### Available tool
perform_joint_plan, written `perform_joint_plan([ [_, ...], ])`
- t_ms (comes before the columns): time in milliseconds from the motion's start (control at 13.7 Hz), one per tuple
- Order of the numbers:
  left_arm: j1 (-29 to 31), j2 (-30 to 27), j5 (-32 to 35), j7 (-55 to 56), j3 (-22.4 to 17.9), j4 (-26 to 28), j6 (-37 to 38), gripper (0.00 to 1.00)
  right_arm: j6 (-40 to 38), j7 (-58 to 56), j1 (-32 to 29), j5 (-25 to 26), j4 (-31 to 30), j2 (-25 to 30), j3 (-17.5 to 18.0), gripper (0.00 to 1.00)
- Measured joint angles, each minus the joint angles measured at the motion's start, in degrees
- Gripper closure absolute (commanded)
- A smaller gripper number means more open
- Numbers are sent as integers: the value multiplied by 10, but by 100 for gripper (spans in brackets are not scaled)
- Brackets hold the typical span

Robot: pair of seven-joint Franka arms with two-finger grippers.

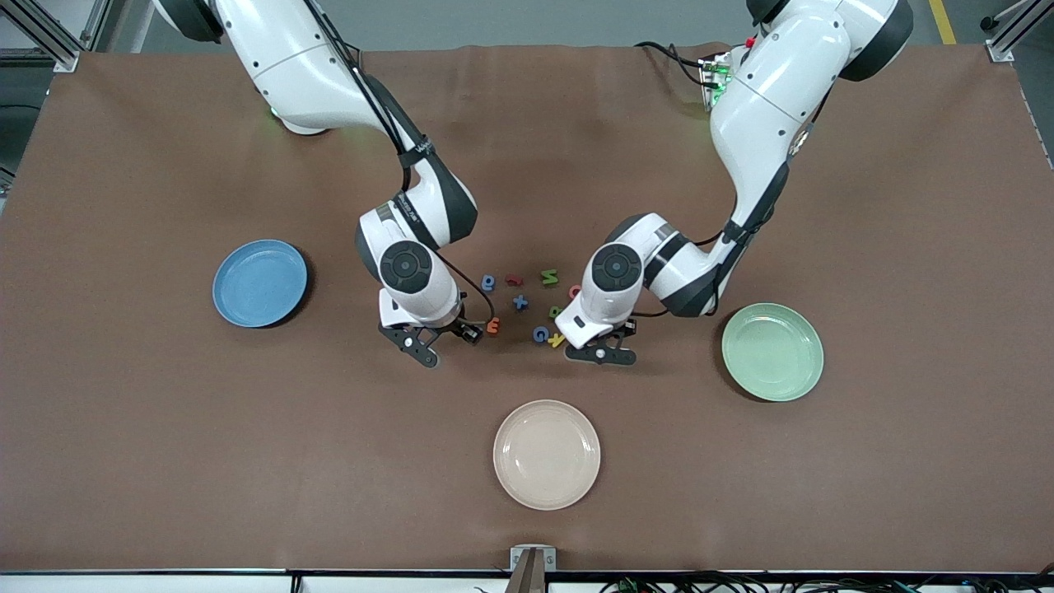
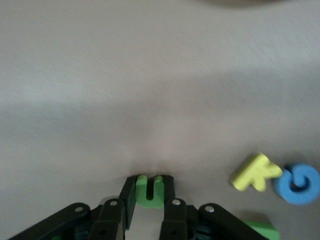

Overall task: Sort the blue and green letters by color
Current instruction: 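Grasp the green u with the left gripper while the right gripper grasps the blue m, then carry the green u onto the green plate and open the left gripper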

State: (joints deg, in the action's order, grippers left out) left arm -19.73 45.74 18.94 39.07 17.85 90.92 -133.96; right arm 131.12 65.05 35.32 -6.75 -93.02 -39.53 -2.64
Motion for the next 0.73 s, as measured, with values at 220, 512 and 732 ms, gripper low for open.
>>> perform_joint_plan([
  [220, 44, -26, 2, -4, -1, -1, 2, 100, 18, 0, 1, 0, 2, -14, 0, 31],
  [512, 127, -100, 2, -78, -1, 42, 27, 100, 37, 0, 10, 0, 3, -32, 0, 31],
  [732, 201, -125, 2, -145, 0, 78, 32, 100, 42, 0, 17, 0, 4, -39, 0, 31],
])
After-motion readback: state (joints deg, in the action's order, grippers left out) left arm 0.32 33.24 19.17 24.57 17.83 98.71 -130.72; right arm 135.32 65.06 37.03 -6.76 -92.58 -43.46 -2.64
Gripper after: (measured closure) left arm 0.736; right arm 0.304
